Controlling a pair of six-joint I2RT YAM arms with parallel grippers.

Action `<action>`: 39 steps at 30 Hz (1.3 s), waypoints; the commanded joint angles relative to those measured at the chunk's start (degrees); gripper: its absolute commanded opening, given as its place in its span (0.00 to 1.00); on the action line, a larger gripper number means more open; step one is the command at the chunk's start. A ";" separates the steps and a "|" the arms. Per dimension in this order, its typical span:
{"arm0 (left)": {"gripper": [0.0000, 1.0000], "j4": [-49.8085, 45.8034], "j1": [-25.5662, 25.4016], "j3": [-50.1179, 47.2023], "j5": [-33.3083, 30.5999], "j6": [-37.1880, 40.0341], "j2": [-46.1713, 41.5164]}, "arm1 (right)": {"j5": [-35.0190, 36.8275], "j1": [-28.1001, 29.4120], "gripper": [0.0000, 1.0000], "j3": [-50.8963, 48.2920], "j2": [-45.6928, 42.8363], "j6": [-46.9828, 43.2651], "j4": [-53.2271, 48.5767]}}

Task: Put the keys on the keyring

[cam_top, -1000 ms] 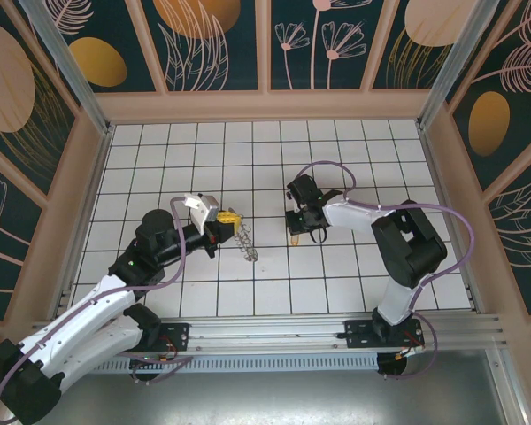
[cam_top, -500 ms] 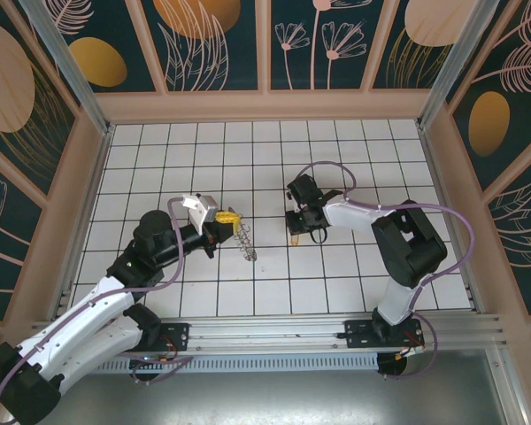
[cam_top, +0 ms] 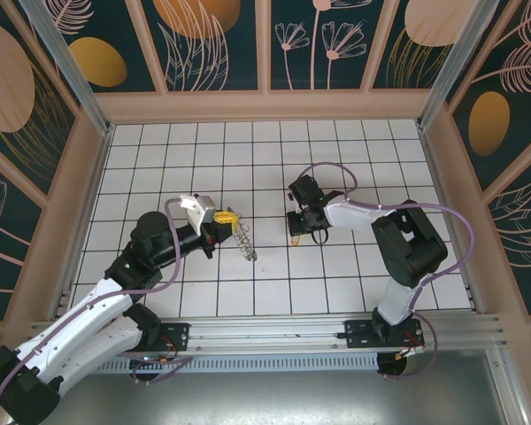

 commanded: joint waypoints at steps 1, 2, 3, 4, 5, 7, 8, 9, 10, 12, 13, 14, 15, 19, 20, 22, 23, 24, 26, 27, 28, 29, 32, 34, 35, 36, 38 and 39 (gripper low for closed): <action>0.00 0.52 0.10 2.04 0.62 -0.37 -0.87 | -0.10 -0.39 0.00 0.59 -2.38 -1.23 0.05; 0.00 -0.17 0.09 2.42 0.62 -0.17 -0.64 | -0.09 -0.37 0.00 0.65 -3.20 -1.79 0.29; 0.00 -0.83 0.11 2.88 0.62 0.02 -0.41 | -0.02 -0.17 0.00 0.48 -4.34 -2.50 0.94; 0.00 -1.32 0.11 3.18 0.68 0.11 -0.26 | -0.05 0.11 0.00 0.18 -5.58 -3.18 1.72; 0.00 -1.70 0.12 3.48 0.84 0.34 0.10 | -0.08 0.42 0.00 -0.17 -7.45 -3.90 2.79; 0.00 -2.21 0.10 4.24 1.33 0.53 0.92 | -1.10 0.92 0.00 -0.99 -11.16 -5.52 4.61; 0.00 -2.53 0.10 4.81 1.81 0.72 1.67 | -1.76 1.30 0.00 -1.31 -13.48 -6.65 5.56; 0.00 -2.69 0.12 5.48 2.28 0.97 2.50 | -2.32 1.80 0.00 -1.81 -15.98 -8.07 6.49; 0.00 -2.77 0.08 6.05 2.82 1.22 3.09 | -2.97 2.20 0.00 -2.29 -18.26 -9.38 7.26; 0.00 -2.48 0.08 7.21 3.92 1.84 4.33 | -5.56 2.78 0.00 -2.98 -23.43 -12.57 8.55; 0.00 -2.17 0.15 7.65 4.36 2.02 4.79 | -7.08 2.92 0.00 -3.37 -25.69 -13.91 9.16; 0.00 -1.75 0.17 8.20 4.97 2.27 5.15 | -9.50 2.97 0.00 -3.69 -28.45 -15.60 9.91; 0.00 -1.50 0.15 8.66 5.55 2.52 5.44 | -11.79 2.97 0.00 -4.07 -30.69 -16.96 10.76; 0.00 -1.15 0.18 11.16 9.20 4.33 6.43 | -23.16 2.83 0.00 -5.02 -40.66 -22.19 14.83; 0.00 -1.54 0.05 11.93 10.18 5.02 6.52 | -25.83 2.60 0.00 -5.32 -42.69 -22.61 16.22; 0.00 -2.87 0.15 13.72 12.56 6.51 6.52 | -32.10 1.59 0.00 -5.80 -45.28 -22.43 19.07; 0.00 -3.64 0.16 14.73 13.65 7.11 6.52 | -35.23 1.03 0.00 -6.04 -46.17 -21.99 20.45; 0.00 -4.42 0.08 15.61 14.32 7.58 6.67 | -37.69 0.46 0.00 -6.13 -46.57 -21.49 21.58; 0.00 -6.77 0.09 18.18 16.24 8.42 7.43 | -43.08 -1.04 0.00 -5.81 -46.47 -20.44 23.00; 0.00 -7.48 0.08 19.20 17.09 8.52 7.79 | -45.28 -1.65 0.00 -5.55 -46.10 -19.74 23.69; 0.00 -7.53 0.14 19.69 17.81 8.35 7.91 | -46.88 -2.06 0.00 -5.38 -45.67 -19.32 24.28; 0.00 -7.12 0.13 19.94 18.42 7.98 7.93 | -48.74 -2.26 0.00 -5.19 -45.20 -18.72 24.76; 0.00 -5.76 0.08 20.04 19.17 7.03 7.67 | -51.77 -2.44 0.00 -4.58 -44.09 -18.39 24.79; 0.00 -5.11 0.06 20.04 19.08 6.44 7.73 | -53.96 -2.48 0.00 -4.92 -43.71 -17.45 26.52; 0.00 -4.97 0.14 20.10 19.24 6.26 7.96 | -55.22 -2.51 0.00 -5.15 -43.46 -16.99 27.41; 0.00 -4.92 0.07 20.27 19.61 6.18 8.27 | -56.13 -2.48 0.00 -5.28 -43.20 -16.71 28.24; 0.00 -4.79 0.09 20.71 20.67 6.22 9.04 | -57.57 -2.53 0.00 -5.37 -42.55 -16.50 29.63; 0.00 -4.86 0.08 21.04 21.12 6.30 9.52 | -58.34 -2.57 0.00 -5.32 -42.06 -16.36 30.23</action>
